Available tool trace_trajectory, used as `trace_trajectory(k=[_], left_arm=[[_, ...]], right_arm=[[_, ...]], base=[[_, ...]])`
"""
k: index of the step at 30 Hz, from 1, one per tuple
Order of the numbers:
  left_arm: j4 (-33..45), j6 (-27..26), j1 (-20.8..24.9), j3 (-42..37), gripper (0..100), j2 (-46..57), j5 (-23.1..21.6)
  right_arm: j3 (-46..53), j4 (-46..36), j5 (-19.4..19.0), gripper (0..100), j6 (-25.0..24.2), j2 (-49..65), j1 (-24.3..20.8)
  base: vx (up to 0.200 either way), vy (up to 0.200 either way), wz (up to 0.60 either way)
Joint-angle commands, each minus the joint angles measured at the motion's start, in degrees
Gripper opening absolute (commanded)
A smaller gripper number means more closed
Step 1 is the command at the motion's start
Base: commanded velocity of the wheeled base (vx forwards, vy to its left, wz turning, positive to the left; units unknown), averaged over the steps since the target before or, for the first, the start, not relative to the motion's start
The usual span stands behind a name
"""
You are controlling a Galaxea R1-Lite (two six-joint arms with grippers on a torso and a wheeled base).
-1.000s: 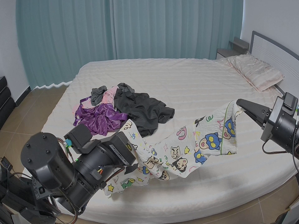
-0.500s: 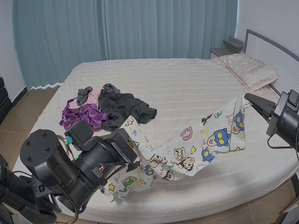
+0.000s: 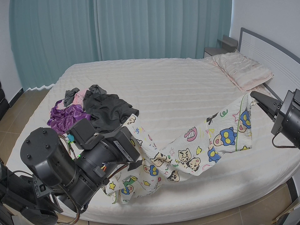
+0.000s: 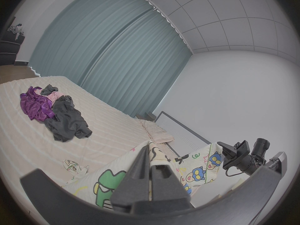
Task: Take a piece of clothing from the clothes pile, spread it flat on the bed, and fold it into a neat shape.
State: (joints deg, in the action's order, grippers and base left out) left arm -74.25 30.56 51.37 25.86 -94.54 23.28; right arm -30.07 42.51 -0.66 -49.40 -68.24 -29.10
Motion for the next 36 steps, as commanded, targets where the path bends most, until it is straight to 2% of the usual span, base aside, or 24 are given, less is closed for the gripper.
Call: trace_trajectory(k=[1, 24, 33, 36], left_arm=[[0.0, 0.0, 0.0, 0.2, 0, -0.2, 0.0], [0.1, -0.2, 0.3, 0.2, 0, -0.5, 0.4], [0.2, -0.1, 0.3, -0.6, 0, -0.2, 1.1], [0.2, -0.1, 0.3, -0.8, 0, 0.0, 2.3]], right_arm=[[0.0, 0.0, 0.0, 0, 0.0, 0.0, 0.0], [0.2, 0.0, 0.0, 0, 0.0, -0.2, 0.2], [1.9, 0.0, 0.0, 0, -0.1, 0.4, 0.2], [2.7, -0.1, -0.1, 0, 0.0, 1.7, 0.1]], base=[[0.0, -0.2, 0.0], [0.0, -0.2, 0.0], [0.0, 0.0, 0.0], [-0.2, 0.0, 0.0]])
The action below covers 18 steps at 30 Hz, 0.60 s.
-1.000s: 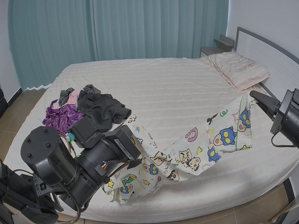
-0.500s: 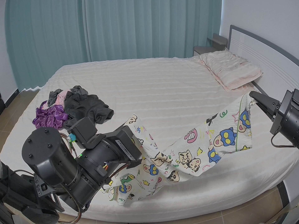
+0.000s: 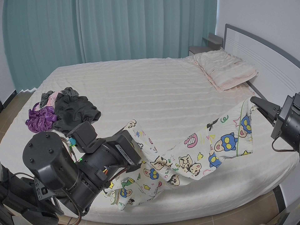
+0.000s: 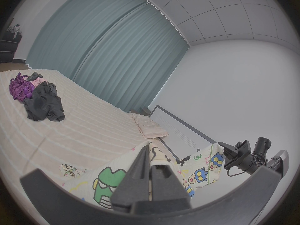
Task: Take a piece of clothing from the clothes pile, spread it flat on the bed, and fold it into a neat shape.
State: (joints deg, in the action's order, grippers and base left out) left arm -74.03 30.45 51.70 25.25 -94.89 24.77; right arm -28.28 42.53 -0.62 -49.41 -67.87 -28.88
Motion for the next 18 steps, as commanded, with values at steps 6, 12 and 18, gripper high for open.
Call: trace_trajectory(k=[6, 12, 18], left_arm=[[-0.1, 0.0, 1.4, -2.5, 0, 1.6, 1.3], [-0.1, 0.0, 3.8, -3.6, 0, 5.7, 1.4], [0.0, -0.1, 3.9, -4.8, 0, 10.5, 1.4]], right_arm=[[3.2, -0.3, -1.0, 0, 0.1, 4.5, -1.0], [7.0, -0.3, -4.1, 0, 3.0, 9.2, -2.2], [7.8, -1.8, -7.6, 0, 4.3, 18.4, -4.4]], base=[[-0.2, 0.0, 0.0], [-0.2, 0.0, 0.0], [0.0, 0.0, 0.0]])
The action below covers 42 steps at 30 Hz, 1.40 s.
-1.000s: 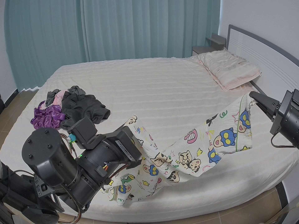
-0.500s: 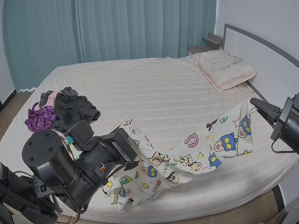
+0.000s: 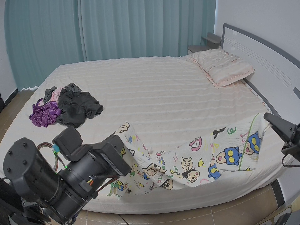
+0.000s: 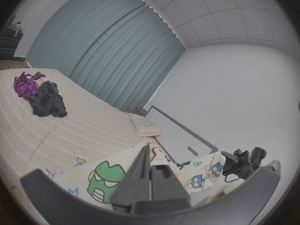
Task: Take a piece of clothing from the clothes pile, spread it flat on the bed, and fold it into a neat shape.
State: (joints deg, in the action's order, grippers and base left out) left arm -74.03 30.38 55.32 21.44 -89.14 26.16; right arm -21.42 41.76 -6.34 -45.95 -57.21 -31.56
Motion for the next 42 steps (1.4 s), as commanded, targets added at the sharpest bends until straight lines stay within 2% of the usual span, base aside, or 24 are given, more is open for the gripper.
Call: trace_trajectory(k=[1, 3, 6, 10, 16, 21, 22, 26, 29, 31, 33, 35, 38, 42], left_arm=[[0.0, -0.1, 0.2, -1.2, 0, 6.0, 0.0], [0.4, -0.7, 0.2, -1.4, 0, 7.7, -0.1], [0.6, -4.5, 0.2, -2.4, 0, 11.0, -0.1], [0.6, -10.0, 0.2, -2.8, 0, 15.7, 0.0], [1.2, -11.8, -0.1, -2.7, 0, 21.2, 0.0], [3.3, -11.8, -0.3, -3.1, 0, 23.0, 0.0], [6.6, -11.7, -0.4, -4.0, 0, 23.2, 0.0], [11.0, -11.4, -0.4, -5.6, 0, 22.9, -0.1], [16.3, -10.5, -0.4, -5.6, 0, 22.3, -0.1], [21.1, -6.1, -0.3, -5.0, 0, 21.1, -0.1], [23.8, -4.0, -0.5, -3.9, 0, 20.3, 0.0], [25.4, -2.9, -1.3, -2.6, 0, 20.0, 0.0], [26.3, -2.4, -5.1, -0.9, 0, 18.7, -0.4], [26.4, -2.3, -6.1, 1.0, 0, 15.6, -0.4]], right_arm=[[0.9, -1.7, -2.5, 0, 1.5, 9.5, -2.2], [0.8, -2.7, -3.0, 0, 2.6, 11.8, -2.6], [0.7, -3.0, -3.8, 0, 3.8, 15.4, -3.3], [0.3, -2.7, -7.2, 0, 4.2, 20.8, -3.4], [-1.1, -2.7, -10.7, 0, 4.1, 25.5, -3.0], [-1.3, -2.5, -11.2, 0, 4.0, 25.5, -2.9], [-1.8, -2.7, -11.2, 0, 4.1, 23.7, -2.5], [-2.0, -2.5, -11.1, 0, 4.1, 19.7, -1.0], [-3.0, -2.2, -11.2, 0, 4.4, 14.5, 2.0], [-5.1, -1.8, -11.2, 0, 4.6, 8.3, 5.8], [-6.0, -0.5, -11.2, 0, 4.7, 4.5, 8.2], [-6.1, 1.8, -11.2, 0, 4.8, 1.3, 9.1], [-6.1, 5.4, -11.2, 0, 5.2, -3.3, 10.3], [-7.0, 10.8, -11.1, 0, 5.2, -9.0, 13.3]], base=[[0.0, 0.0, 0.0], [0.0, 0.0, 0.0], [0.0, 0.0, 0.0], [0.0, 0.0, 0.0], [0.0, 0.0, 0.0], [0.0, 0.0, 0.0], [0.0, 0.0, 0.0], [0.0, 0.0, 0.0], [0.0, 0.0, 0.0], [0.0, 0.0, 0.0], [0.0, 0.0, 0.0], [0.0, 0.0, 0.0], [0.0, 0.0, 0.0], [0.0, 0.0, 0.0]])
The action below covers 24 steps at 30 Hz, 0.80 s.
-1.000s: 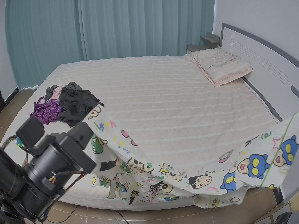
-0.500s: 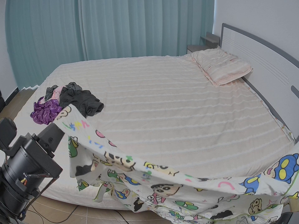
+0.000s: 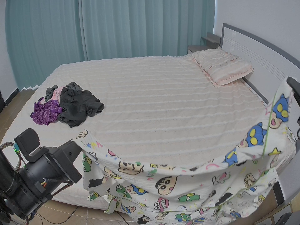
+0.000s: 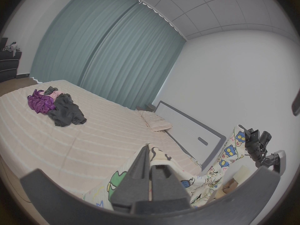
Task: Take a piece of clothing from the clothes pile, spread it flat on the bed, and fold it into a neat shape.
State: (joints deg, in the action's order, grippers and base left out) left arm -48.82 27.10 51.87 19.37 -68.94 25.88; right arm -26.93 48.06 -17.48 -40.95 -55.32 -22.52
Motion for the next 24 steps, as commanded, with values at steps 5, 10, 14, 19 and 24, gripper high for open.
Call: trace_trajectory(k=[5, 10, 14, 19, 24], left_arm=[[1.3, 1.1, -2.7, 6.3, 0, -8.1, 0.1], [1.3, 2.1, -3.0, 6.1, 0, -9.5, 0.2], [1.3, 4.1, -3.5, 5.9, 0, -10.9, 0.1], [1.2, 5.4, -4.1, 7.3, 0, -12.1, 0.2], [1.3, 5.3, -8.7, 12.2, 0, -14.7, -0.1]], right_arm=[[-3.3, 8.7, 0.2, 0, 0.2, -16.4, 7.8], [-5.6, 9.1, 0.3, 0, 0.3, -19.0, 9.3], [-7.4, 9.2, 0.3, 0, 0.3, -21.2, 9.5], [-8.5, 9.2, 0.3, 0, 0.2, -22.2, 9.5], [-11.0, 9.8, 0.3, 0, 0.1, -24.0, 10.5]], base=[[0.0, 0.0, 0.0], [0.0, 0.0, 0.0], [0.0, 0.0, 0.0], [0.0, 0.0, 0.0], [0.12, 0.0, 0.0]])
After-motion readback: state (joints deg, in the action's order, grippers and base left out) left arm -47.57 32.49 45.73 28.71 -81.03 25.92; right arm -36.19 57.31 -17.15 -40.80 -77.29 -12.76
